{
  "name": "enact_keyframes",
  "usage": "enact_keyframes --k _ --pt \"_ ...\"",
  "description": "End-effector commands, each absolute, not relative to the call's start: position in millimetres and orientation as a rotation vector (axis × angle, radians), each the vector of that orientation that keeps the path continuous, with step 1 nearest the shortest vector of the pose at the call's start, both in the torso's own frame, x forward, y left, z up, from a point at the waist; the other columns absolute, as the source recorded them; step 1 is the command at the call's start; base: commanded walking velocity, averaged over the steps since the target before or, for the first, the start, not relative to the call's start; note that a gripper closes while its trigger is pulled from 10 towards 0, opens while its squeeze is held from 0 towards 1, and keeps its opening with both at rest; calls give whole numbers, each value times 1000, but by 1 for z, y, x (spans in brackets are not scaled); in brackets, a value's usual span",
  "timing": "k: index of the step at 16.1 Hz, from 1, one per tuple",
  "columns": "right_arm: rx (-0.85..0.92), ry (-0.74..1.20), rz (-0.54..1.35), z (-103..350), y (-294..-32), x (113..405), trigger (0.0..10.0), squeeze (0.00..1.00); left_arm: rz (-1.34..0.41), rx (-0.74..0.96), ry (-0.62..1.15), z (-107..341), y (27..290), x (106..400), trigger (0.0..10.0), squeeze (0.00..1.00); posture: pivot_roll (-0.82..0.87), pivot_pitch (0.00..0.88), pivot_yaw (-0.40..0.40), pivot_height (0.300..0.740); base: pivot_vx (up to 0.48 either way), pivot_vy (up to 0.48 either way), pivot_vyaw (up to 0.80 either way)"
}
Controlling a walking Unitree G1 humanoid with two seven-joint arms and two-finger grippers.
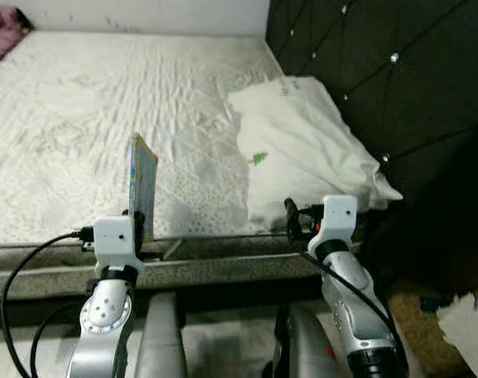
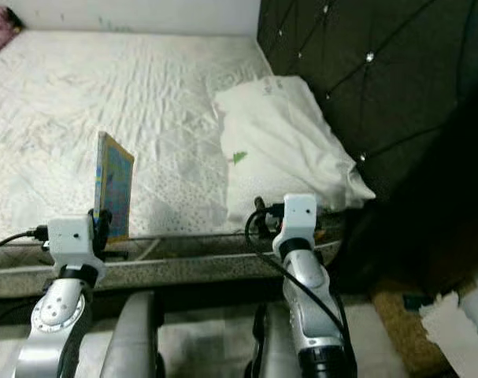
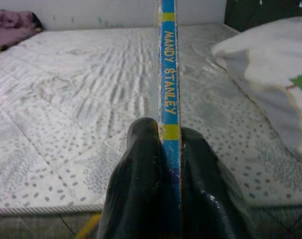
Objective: Clean up the room
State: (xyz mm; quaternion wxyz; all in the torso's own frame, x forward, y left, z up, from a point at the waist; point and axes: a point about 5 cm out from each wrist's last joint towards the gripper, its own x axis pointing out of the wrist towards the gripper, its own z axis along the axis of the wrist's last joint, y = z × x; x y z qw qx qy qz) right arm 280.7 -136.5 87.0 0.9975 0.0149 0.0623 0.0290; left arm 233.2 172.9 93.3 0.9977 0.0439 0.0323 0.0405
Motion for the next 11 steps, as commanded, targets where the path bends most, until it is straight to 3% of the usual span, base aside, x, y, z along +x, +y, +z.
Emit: enact_keyframes --k 1,4,11 --pt "32 120 53 89 -138 283 10000 0 93 100 19 102 173 237 10000 0 90 10 -45 545 0 0 0" --pt "28 120 56 90 -139 283 10000 0 99 93 6 104 174 237 10000 0 87 17 -46 545 0 0 0" --pt "28 123 56 90 -139 284 10000 0 98 86 7 104 174 237 10000 0 85 21 -48 545 333 0 0"
